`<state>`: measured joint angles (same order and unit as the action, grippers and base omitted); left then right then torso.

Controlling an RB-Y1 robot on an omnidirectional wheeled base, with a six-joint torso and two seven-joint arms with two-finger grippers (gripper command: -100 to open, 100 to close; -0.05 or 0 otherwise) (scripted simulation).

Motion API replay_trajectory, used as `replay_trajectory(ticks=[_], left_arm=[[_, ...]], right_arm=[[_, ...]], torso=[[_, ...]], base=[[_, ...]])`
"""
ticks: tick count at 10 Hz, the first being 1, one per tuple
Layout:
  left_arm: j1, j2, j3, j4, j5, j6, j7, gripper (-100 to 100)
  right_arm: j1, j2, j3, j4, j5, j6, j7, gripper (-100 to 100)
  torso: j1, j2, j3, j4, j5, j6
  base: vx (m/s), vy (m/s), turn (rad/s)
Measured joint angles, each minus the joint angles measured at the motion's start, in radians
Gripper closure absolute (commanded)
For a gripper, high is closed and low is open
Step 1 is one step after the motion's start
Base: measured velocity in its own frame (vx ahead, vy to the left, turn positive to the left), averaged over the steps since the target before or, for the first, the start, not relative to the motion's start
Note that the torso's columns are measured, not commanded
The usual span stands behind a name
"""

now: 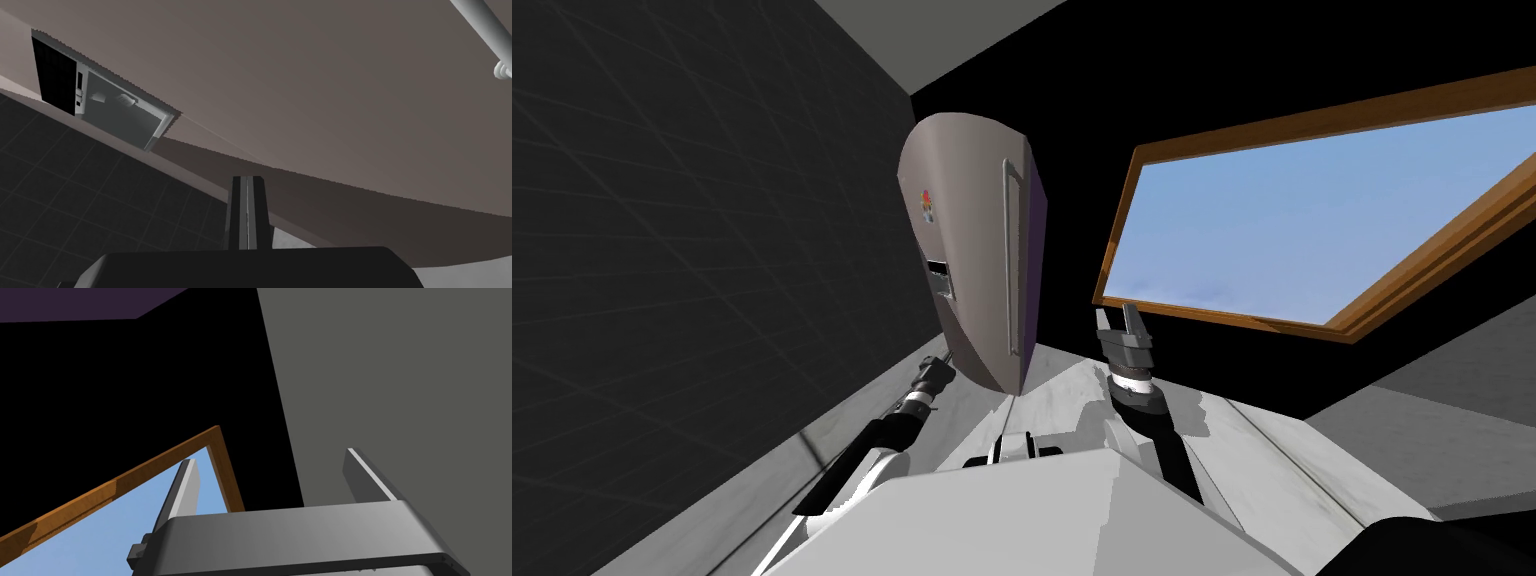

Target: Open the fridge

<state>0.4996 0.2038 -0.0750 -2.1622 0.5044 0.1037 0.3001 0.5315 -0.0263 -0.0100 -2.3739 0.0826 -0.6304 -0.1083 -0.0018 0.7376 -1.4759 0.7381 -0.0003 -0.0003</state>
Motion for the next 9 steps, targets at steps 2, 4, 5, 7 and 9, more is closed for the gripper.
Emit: replay_trajectory(ticks=[2, 4, 5, 7, 9], left_arm=[[-0.008, -0.005, -0.001, 0.017, -0.003, -0.008, -0.001, -100], [-0.025, -0.018, -0.004, 0.053, -0.011, -0.026, -0.004, -100], [-0.034, -0.021, -0.005, 0.072, -0.014, -0.037, -0.005, -100], [-0.048, -0.027, -0.01, 0.111, -0.02, -0.063, -0.006, -100], [-0.067, -0.037, -0.012, 0.15, -0.027, -0.084, -0.009, -100]], right_arm=[[0.0, 0.0, 0.0, 0.0, 0.0, 0.0, 0.0, 0], [0.0, 0.0, 0.0, 0.0, 0.0, 0.0, 0.0, 0], [0.0, 0.0, 0.0, 0.0, 0.0, 0.0, 0.0, 0], [0.0, 0.0, 0.0, 0.0, 0.0, 0.0, 0.0, 0], [0.0, 0.0, 0.0, 0.0, 0.0, 0.0, 0.0, 0]], torso=[[-0.008, -0.007, -0.005, -0.002, -0.003, 0.0], [-0.001, -0.003, -0.002, -0.001, -0.001, 0.0], [0.002, 0.0, 0.0, 0.0, 0.0, 0.0], [0.003, 0.002, 0.001, 0.0, 0.001, 0.0], [0.002, 0.001, 0.0, 0.0, 0.0, 0.0]], base=[[0.011, -0.016, -0.029], [0.045, -0.054, -0.018], [0.037, -0.04, -0.023], [0.033, -0.036, -0.023], [0.031, -0.039, -0.025]])
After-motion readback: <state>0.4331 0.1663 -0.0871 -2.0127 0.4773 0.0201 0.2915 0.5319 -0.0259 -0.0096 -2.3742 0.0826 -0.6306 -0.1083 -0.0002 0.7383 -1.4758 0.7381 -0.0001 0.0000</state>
